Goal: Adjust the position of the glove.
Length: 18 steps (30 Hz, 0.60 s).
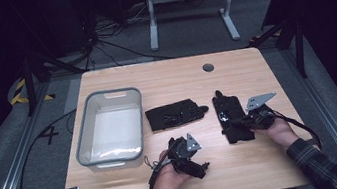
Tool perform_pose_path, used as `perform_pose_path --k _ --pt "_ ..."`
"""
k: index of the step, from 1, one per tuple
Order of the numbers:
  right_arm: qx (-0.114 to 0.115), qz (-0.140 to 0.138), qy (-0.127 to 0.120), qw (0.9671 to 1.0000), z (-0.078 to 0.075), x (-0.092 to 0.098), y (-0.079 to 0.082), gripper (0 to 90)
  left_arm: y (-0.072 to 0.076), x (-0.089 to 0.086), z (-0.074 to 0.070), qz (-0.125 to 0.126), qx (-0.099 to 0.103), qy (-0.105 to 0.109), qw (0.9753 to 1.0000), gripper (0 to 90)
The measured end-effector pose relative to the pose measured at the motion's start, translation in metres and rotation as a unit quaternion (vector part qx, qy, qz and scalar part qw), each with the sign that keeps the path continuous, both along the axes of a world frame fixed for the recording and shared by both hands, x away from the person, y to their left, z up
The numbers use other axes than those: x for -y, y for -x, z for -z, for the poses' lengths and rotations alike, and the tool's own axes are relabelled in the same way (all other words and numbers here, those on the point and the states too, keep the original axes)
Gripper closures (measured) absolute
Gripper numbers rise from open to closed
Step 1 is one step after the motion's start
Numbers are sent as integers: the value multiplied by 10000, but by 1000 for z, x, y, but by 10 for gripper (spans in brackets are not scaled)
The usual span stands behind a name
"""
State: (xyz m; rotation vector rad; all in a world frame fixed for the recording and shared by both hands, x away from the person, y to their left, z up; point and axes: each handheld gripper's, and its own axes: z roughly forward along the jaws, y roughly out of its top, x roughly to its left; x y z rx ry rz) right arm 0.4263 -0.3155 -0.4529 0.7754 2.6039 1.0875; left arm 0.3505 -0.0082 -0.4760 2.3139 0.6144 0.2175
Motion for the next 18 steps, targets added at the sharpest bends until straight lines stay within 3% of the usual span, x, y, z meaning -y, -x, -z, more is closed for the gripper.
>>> perform_pose_path --k 18 --pt "-90 19 127 9999 -2 17 23 899 0 0 0 -9 -10 0 10000 2"
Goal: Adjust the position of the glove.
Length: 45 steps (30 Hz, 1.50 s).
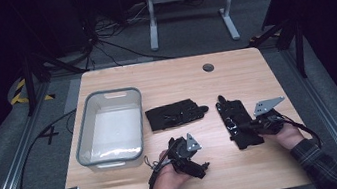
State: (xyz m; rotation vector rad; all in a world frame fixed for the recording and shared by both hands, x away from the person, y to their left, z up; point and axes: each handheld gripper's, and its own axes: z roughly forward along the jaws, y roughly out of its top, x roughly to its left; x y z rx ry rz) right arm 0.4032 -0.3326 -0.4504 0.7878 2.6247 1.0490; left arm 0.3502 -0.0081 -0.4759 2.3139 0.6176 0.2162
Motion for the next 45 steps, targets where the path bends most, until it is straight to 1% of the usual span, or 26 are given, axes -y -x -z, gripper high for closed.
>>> perform_pose_path --k 5,6,8,9,10,11,15,19,21,23,27,29,31,33,36,39,43,45 --pt "-17 20 57 10000 -1 4 8 899 0 0 0 0 1 0 10000 2" --pt "-8 25 118 9999 -2 6 12 899 0 0 0 6 1 -3 10000 2" --pt "-4 31 137 9999 -2 7 14 899 0 0 0 4 7 -10 10000 2" --pt "0 23 170 9999 -2 8 17 899 0 0 0 6 7 -10 10000 2" --pt "10 9 217 9998 -3 10 23 899 0 0 0 6 6 -11 10000 2" --pt "10 9 217 9998 -3 10 23 899 0 0 0 5 6 -10 10000 2" --pt "12 -15 261 9997 -4 12 34 899 0 0 0 5 6 -10 10000 2" --pt "-123 -10 130 9998 -3 21 43 899 0 0 0 5 6 -10 10000 2" --pt "-174 -19 103 9998 -3 25 48 899 0 0 0 5 5 -9 10000 2" --pt "-191 -37 104 9998 -3 26 52 899 0 0 0 5 5 -9 10000 2" --pt "-165 -69 69 9998 -5 27 56 897 0 0 0 5 6 -8 10000 2" --pt "-77 -62 -129 9999 -11 29 55 897 0 0 0 4 6 -9 10000 2" --pt "5 4 -214 9998 -16 31 50 897 0 0 0 4 6 -8 10000 2" --pt "66 83 -219 9997 -18 32 42 897 0 0 0 4 5 -8 10000 2" --pt "157 242 -261 9992 -21 34 25 898 0 0 0 5 5 -9 10000 2" --pt "230 414 -245 9986 -20 35 8 898 0 0 0 4 3 -6 10000 2" --pt "195 570 -159 9981 -14 37 -7 898 0 0 0 4 6 -7 10000 2" --pt "170 597 -123 9980 -12 38 -10 898 0 0 0 9 2 -3 10000 2"
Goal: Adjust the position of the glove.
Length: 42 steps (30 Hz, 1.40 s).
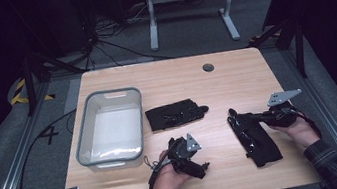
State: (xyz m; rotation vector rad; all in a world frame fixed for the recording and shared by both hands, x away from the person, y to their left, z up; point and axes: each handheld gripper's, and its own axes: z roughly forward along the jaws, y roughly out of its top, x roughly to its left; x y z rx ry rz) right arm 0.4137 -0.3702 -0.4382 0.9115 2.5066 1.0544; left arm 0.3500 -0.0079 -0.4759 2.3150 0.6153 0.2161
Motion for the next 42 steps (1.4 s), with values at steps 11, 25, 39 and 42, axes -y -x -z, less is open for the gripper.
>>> perform_pose_path --k 11,25,39,42 --pt "-221 17 157 9996 8 7 9 899 0 0 0 -8 11 2 10000 2" --pt "103 372 -24 9993 -2 27 23 686 0 0 0 7 18 -5 10000 2" --pt "50 1117 -211 9935 21 67 1 200 0 0 0 6 16 -4 10000 1" --pt "101 1140 -137 9933 25 66 -1 163 0 0 0 19 13 -13 10000 0"
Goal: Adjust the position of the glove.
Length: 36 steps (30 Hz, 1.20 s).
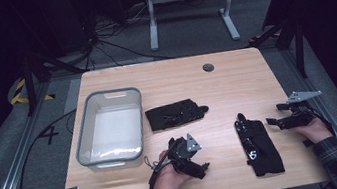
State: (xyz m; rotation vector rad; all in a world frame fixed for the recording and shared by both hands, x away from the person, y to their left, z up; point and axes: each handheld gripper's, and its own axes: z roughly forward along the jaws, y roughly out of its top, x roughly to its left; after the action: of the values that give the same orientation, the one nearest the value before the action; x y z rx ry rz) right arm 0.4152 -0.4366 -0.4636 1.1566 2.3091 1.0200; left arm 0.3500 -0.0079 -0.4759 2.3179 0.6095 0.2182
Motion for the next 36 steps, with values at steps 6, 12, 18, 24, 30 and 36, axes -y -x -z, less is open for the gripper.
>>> perform_pose_path --k 6,12,18,24,30,36 --pt "32 39 98 9999 1 -1 -1 152 -1 1 -2 -68 -39 -30 10000 40" --pt "37 33 103 9999 1 -1 -1 151 -6 -2 -12 -163 -126 -84 9998 263" --pt "39 33 103 9999 1 -1 -1 151 -16 0 -20 -285 -37 -170 9994 612" --pt "38 30 103 9999 1 -1 -1 151 -36 3 -31 -570 -97 -124 9982 897" --pt "38 24 103 9999 1 -1 -1 151 -53 4 -37 -750 -91 -36 9971 898" --pt "42 26 99 9999 1 -1 -1 151 -74 5 -43 -978 4 86 9952 898"
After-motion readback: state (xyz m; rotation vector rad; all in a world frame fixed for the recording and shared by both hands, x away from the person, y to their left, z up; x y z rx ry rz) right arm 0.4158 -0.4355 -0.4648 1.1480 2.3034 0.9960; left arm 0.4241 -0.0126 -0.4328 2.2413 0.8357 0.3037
